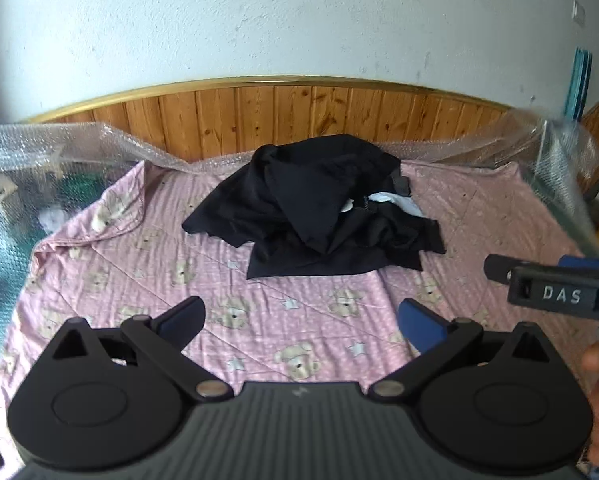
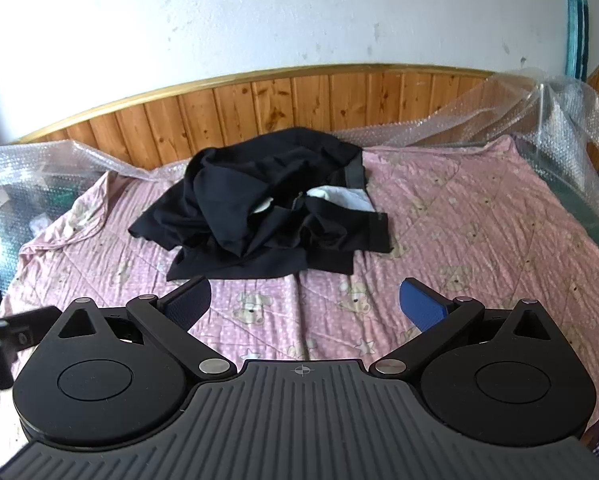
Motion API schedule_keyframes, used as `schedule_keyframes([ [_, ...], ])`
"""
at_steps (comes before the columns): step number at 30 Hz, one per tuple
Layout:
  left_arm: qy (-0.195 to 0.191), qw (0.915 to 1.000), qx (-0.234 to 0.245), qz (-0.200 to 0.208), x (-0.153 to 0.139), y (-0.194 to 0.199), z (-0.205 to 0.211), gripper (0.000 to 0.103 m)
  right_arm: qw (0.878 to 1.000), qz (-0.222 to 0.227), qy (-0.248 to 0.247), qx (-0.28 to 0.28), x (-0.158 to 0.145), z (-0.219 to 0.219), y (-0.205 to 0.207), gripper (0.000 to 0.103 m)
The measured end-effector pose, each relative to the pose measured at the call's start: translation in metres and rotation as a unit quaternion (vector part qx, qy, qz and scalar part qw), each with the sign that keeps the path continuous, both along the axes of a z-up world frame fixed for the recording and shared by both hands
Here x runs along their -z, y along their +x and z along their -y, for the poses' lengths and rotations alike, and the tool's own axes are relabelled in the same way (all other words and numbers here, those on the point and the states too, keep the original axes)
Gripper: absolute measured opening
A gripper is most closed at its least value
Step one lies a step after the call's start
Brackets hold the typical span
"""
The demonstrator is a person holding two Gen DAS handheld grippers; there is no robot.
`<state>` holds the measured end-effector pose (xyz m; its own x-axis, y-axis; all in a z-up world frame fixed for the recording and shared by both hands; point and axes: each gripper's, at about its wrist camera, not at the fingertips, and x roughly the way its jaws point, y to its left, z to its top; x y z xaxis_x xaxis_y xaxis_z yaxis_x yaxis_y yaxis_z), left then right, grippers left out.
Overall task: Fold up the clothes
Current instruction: 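Move both grippers toward the crumpled black garment on the bed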
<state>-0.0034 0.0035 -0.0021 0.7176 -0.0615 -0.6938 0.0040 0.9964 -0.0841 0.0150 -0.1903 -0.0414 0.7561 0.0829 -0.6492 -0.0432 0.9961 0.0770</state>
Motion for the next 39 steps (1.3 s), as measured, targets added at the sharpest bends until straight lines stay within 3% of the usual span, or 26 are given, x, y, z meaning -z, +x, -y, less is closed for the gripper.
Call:
schedule_keyframes([
  [9, -0.045, 0.9979, -0.023, -0.041, 0.003, 0.006, -0.01, 0.103, 0.999, 0.006, -0.019, -0.025, 0.002, -0.008, -0.002, 0.101],
  [11, -0.018, 0.9995, -0.015, -0.019, -0.011, -0.008, -0.004, 0.103, 0.999, 0.007, -0.02, -0.04, 0.004, -0.01, -0.001, 0.101],
  [14, -0.005, 0.9998, -0.007, -0.02, -0.018, -0.001, -0.013, 0.103, 0.999, 0.002, -0.02, -0.044, 0.002, -0.012, 0.001, 0.101],
  [22, 0.018, 0.9996, 0.003, -0.021, 0.01, 0.006, 0.01, 0.103, 0.999, -0.015, -0.013, -0.035, 0.002, -0.002, 0.011, 0.101],
  [39, 0.01, 0.9991, 0.021, -0.036, 0.021, 0.012, 0.019, 0.103, 0.999, -0.034, -0.019, -0.036, 0.01, -0.002, 0.018, 0.101],
])
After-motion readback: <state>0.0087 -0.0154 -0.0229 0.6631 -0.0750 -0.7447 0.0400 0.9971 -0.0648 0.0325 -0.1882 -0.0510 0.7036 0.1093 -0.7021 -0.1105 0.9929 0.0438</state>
